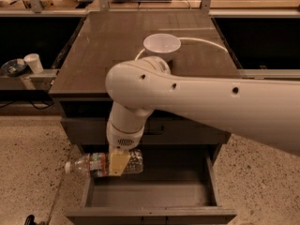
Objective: Place water bottle into middle drawer
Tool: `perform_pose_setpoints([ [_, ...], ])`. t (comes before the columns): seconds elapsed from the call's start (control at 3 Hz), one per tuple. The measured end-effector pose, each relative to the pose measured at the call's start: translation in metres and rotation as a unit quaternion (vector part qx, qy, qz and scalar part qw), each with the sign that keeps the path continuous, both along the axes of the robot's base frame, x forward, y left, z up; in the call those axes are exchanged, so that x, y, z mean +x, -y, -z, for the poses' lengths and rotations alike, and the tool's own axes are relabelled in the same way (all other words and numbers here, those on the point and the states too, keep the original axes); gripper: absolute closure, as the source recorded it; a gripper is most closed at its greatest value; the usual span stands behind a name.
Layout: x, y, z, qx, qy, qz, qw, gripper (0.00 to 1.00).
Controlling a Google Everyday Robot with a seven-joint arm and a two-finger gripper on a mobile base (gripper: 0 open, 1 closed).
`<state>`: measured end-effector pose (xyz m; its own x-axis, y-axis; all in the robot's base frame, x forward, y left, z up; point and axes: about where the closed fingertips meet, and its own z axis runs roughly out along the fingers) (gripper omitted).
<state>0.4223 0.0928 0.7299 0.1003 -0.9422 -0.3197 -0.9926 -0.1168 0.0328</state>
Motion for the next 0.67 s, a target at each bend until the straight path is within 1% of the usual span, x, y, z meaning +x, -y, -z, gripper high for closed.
perform_pose_setpoints([
  [0.33, -0.0102, 0.0072, 0.0142, -0.013, -0.011, -0.005, 0.9998, 1.0],
  [0.67, -0.0111, 0.0069, 0.015, -0.019, -0.014, -0.006, 0.9997, 1.0],
])
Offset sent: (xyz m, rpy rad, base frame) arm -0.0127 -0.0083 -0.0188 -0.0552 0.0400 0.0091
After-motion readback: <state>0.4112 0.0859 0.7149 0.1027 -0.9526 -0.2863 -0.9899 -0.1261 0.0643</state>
